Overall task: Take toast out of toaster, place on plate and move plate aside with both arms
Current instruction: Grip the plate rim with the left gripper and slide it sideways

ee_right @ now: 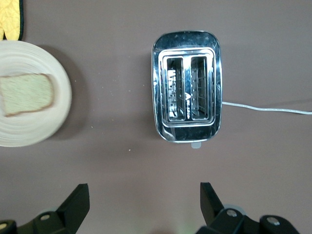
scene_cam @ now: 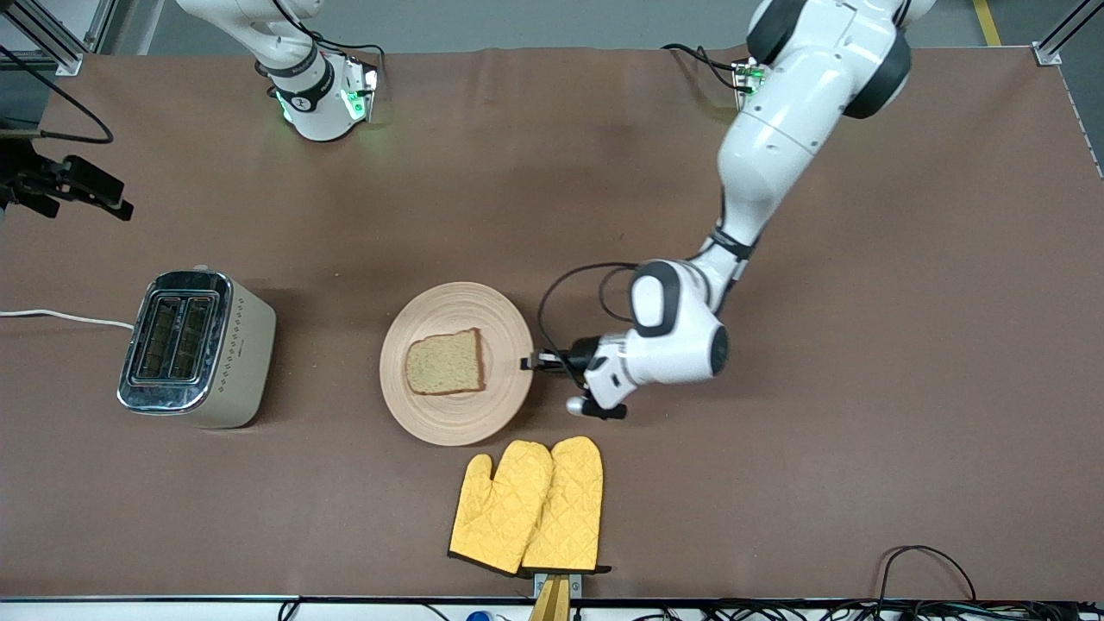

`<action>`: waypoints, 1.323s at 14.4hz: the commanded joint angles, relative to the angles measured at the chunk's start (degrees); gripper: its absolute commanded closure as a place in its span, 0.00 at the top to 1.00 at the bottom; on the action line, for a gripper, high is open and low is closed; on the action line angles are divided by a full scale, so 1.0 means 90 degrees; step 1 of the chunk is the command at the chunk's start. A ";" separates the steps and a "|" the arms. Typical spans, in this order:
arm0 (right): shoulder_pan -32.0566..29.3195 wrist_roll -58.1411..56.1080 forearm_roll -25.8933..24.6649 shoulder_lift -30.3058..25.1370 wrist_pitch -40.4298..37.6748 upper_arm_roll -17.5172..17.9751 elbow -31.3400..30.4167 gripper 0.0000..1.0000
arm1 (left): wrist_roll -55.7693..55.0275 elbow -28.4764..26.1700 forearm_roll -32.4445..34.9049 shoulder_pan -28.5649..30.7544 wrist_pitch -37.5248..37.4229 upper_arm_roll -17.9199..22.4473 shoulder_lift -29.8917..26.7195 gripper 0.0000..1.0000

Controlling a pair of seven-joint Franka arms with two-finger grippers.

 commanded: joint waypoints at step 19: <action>0.0020 0.0079 -0.0088 -0.0216 -0.0240 0.0063 -0.0144 1.00 | 0.3716 -0.0063 0.1489 0.5374 -0.3800 0.0178 0.0576 0.01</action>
